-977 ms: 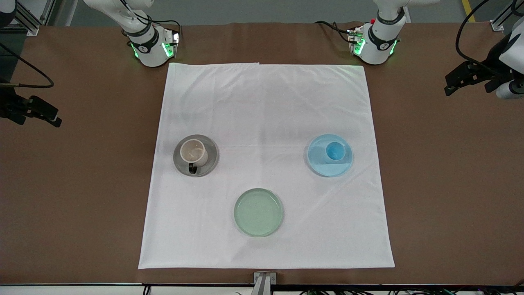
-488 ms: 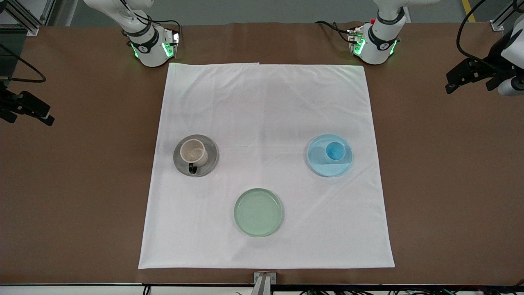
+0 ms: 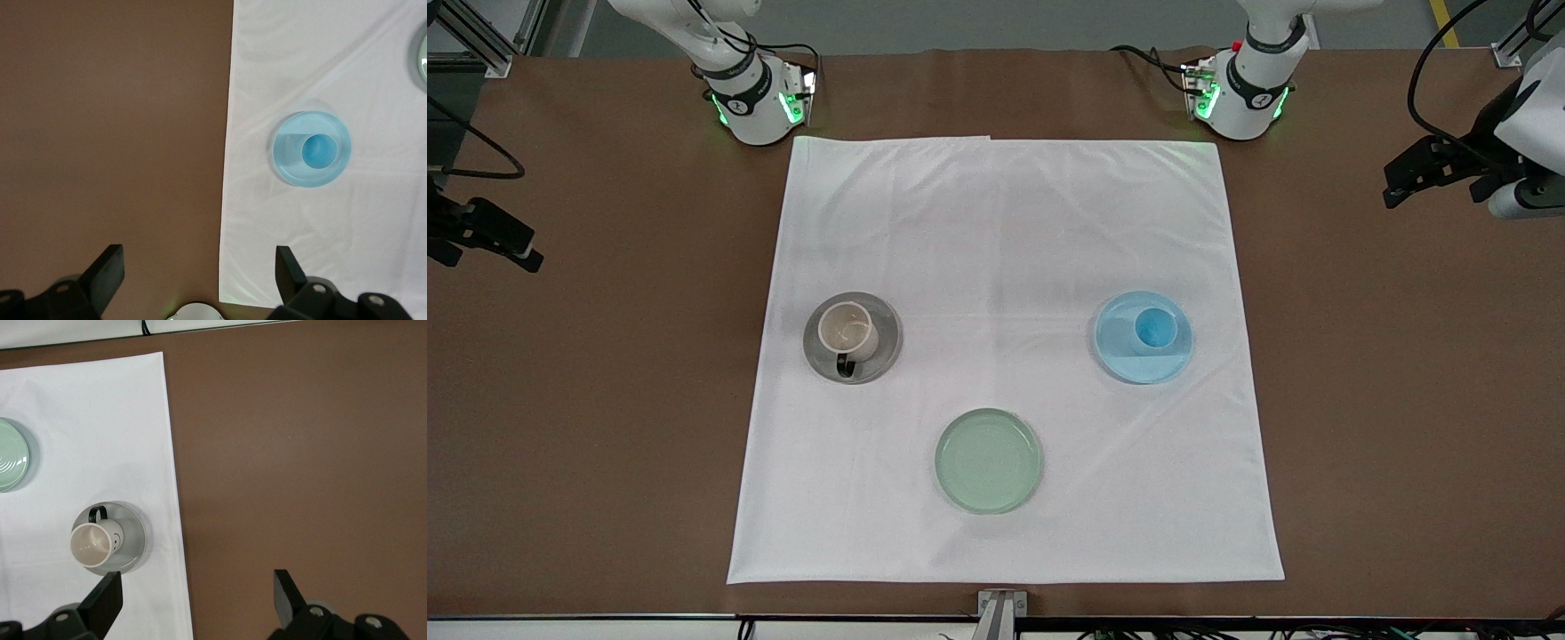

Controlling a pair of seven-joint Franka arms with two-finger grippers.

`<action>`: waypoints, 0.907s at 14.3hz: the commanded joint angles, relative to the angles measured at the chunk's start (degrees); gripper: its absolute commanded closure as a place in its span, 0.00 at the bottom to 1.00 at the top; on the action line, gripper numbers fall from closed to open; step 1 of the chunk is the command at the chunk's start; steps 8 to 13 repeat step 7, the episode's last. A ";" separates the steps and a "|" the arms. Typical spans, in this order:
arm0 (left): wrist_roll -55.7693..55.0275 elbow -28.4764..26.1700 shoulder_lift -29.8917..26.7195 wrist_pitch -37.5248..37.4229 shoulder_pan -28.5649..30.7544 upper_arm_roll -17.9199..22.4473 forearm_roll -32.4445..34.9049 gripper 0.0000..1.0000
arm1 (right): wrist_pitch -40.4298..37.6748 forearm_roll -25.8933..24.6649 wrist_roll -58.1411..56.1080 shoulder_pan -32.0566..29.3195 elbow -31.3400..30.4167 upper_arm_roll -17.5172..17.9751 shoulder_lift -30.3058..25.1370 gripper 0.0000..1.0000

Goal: Place blue cup in blue plate and white mug in gray plate

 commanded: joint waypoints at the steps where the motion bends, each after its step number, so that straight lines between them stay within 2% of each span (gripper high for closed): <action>1: 0.41 0.07 -0.30 0.39 0.54 0.17 -1.08 0.00 | -0.85 0.49 -0.39 -1.69 0.73 0.71 0.05 0.00; 13: 1.03 0.07 -0.57 -0.04 0.54 0.35 -0.65 0.00 | -0.68 0.49 -0.48 -1.69 0.73 0.71 0.05 0.00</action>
